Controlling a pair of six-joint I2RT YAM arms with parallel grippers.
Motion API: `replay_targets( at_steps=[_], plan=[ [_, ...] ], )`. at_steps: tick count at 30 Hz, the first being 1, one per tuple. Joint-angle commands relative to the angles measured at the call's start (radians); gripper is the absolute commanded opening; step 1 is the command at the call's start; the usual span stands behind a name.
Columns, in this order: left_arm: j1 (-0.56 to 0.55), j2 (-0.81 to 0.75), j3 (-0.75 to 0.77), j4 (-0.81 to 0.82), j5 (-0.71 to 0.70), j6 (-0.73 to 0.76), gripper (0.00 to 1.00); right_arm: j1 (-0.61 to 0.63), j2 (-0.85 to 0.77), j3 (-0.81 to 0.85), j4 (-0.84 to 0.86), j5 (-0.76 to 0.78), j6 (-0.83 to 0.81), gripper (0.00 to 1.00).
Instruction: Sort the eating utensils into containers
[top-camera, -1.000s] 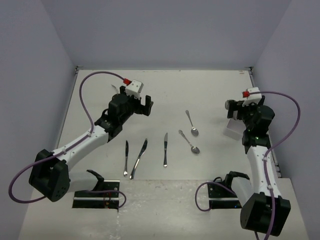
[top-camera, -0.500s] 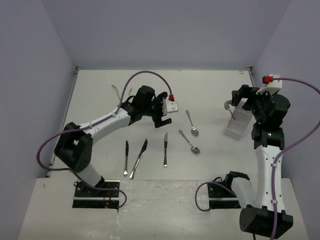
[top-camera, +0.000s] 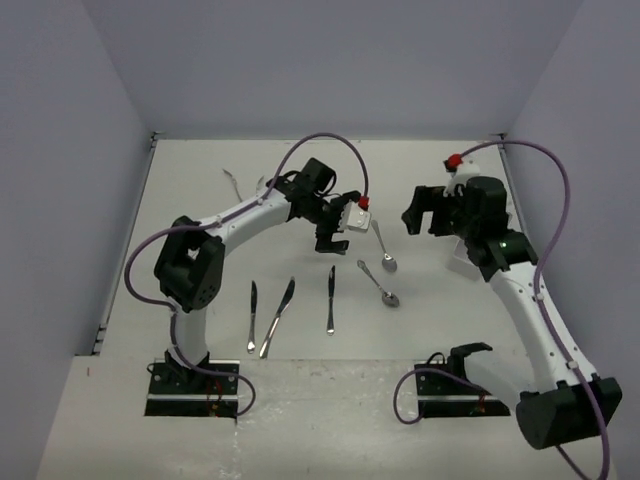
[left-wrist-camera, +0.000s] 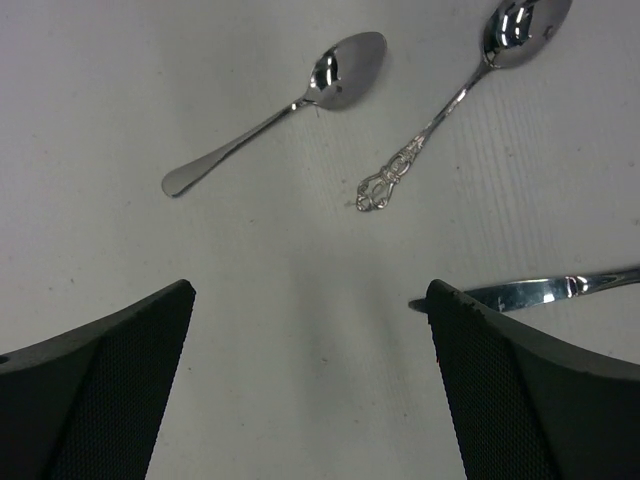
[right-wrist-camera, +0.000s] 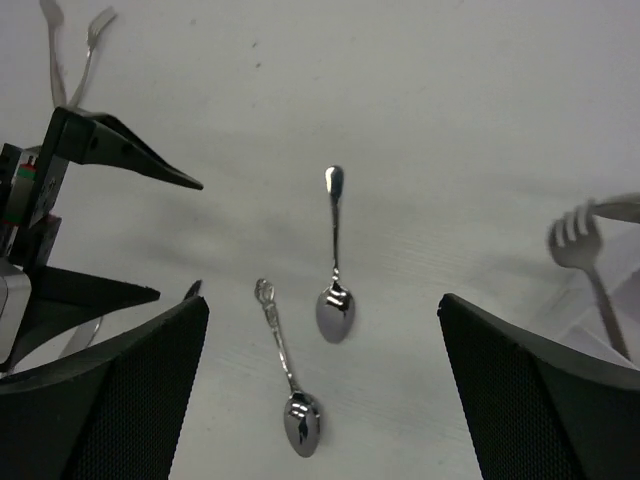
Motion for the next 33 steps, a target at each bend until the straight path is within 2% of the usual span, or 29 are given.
replay_targets(
  at_steps=[1,3,6,8,9,10,11,12,14,15,17,18,20,21,22,23,24,27,29,33],
  plan=[
    [0.011,-0.116,-0.089,0.01,-0.005,0.001,1.0,0.128,0.111,0.05,-0.046,0.089,-0.034,0.99],
    [0.032,-0.184,-0.146,0.055,-0.011,-0.045,1.0,0.174,0.216,0.068,-0.043,0.088,-0.054,0.99],
    [0.074,-0.316,-0.303,0.21,-0.01,-0.153,1.0,0.245,0.378,0.149,-0.077,0.201,-0.158,0.99],
    [0.083,-0.421,-0.432,0.374,-0.054,-0.266,1.0,0.265,0.45,0.21,-0.045,0.317,-0.308,0.99],
    [0.083,-0.45,-0.475,0.417,-0.072,-0.294,1.0,0.266,0.492,0.221,-0.002,0.353,-0.465,0.99],
    [0.083,-0.482,-0.547,0.495,-0.095,-0.344,1.0,0.267,0.5,0.211,0.135,0.37,-0.571,0.99],
    [0.085,-0.539,-0.577,0.528,-0.103,-0.366,1.0,0.262,0.499,0.194,0.217,0.361,-0.671,0.99],
    [0.085,-0.565,-0.63,0.555,-0.112,-0.387,1.0,0.257,0.487,0.18,0.288,0.329,-0.85,0.99],
    [0.085,-0.637,-0.669,0.597,-0.117,-0.437,1.0,0.208,0.484,0.235,0.325,0.197,-0.937,0.99],
    [0.086,-0.66,-0.687,0.599,-0.12,-0.449,1.0,0.182,0.487,0.331,0.283,-0.028,-1.012,0.99],
    [0.085,-0.72,-0.729,0.629,-0.14,-0.493,1.0,0.11,0.531,0.48,0.117,-0.313,-1.185,0.99],
    [0.085,-0.739,-0.746,0.622,-0.17,-0.506,1.0,0.101,0.554,0.522,0.051,-0.352,-1.25,0.99],
    [0.085,-0.792,-0.767,0.619,-0.201,-0.568,1.0,0.104,0.637,0.604,-0.142,-0.339,-1.39,0.99],
    [0.085,-0.808,-0.79,0.619,-0.223,-0.608,1.0,0.108,0.67,0.685,-0.286,-0.298,-1.515,0.99],
    [0.085,-0.824,-0.802,0.619,-0.227,-0.622,1.0,0.112,0.728,0.72,-0.345,-0.275,-1.566,0.99],
    [0.085,-0.85,-0.815,0.62,-0.233,-0.641,1.0,0.107,0.74,0.729,-0.379,-0.255,-1.623,0.99],
    [0.083,-0.86,-0.836,0.632,-0.261,-0.688,1.0,0.104,0.743,0.706,-0.403,-0.197,-1.751,0.99],
    [0.081,-0.874,-0.842,0.622,-0.296,-0.772,1.0,0.104,0.819,0.779,-0.524,-0.077,-1.844,0.99],
    [0.074,-0.865,-0.853,0.626,-0.319,-0.802,1.0,0.108,0.85,0.756,-0.526,-0.048,-1.946,0.99],
    [0.048,-0.829,-0.856,0.634,-0.346,-0.871,1.0,0.147,0.896,0.719,-0.497,0.043,-2.04,0.99]
  ],
)
